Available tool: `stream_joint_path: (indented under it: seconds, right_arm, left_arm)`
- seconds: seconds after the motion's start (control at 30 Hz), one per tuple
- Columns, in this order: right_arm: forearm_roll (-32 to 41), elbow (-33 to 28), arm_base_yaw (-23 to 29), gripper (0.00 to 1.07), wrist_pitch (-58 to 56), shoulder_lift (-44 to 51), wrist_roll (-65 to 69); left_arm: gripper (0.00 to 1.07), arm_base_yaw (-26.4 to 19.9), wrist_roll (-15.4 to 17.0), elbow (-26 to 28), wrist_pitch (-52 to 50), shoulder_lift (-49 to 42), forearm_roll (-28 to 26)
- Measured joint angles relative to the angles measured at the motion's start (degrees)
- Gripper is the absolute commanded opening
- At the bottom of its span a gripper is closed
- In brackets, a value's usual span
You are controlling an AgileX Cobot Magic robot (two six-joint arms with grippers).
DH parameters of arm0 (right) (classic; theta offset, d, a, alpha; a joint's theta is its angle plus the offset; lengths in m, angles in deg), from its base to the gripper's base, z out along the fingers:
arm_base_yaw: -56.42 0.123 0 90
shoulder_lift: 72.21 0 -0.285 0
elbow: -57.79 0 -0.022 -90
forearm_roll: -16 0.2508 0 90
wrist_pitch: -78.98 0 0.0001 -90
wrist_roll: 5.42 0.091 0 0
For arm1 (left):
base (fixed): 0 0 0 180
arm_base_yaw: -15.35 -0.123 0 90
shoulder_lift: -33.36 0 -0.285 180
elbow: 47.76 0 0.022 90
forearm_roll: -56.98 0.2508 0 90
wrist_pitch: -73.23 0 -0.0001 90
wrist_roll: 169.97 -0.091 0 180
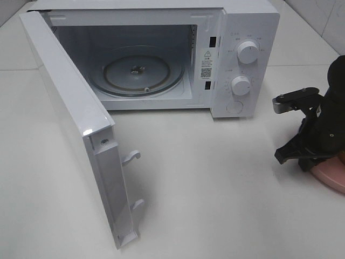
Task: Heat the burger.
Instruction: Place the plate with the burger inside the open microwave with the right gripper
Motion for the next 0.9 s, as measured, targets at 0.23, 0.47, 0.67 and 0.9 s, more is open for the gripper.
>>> stream_joint_path:
  seconds: [0.23, 0.47, 0.67, 0.9]
  right_arm:
    - [-4.6, -0.2, 0.2, 0.0, -1.6, 0.5, 6.4]
    - [-10.8, -1.4, 4.4, 0.0, -4.2, 0.6, 12.4]
    - [-14.7, -2.0, 7.3, 0.0, -6.5, 0.6, 17.2]
    - [-17.5, -2.4, 12.8, 0.0, -11.3, 0.5, 20.6]
  left_arm:
    - [1.0, 0.0, 0.0, 0.0, 0.0, 0.0, 0.0]
    - [1.0, 0.0, 0.0, 0.0, 0.0, 0.0, 0.0]
    - [1.0, 0.0, 0.0, 0.0, 0.0, 0.0, 0.0]
    - [1.0, 0.0, 0.0, 0.0, 0.0, 0.0, 0.0]
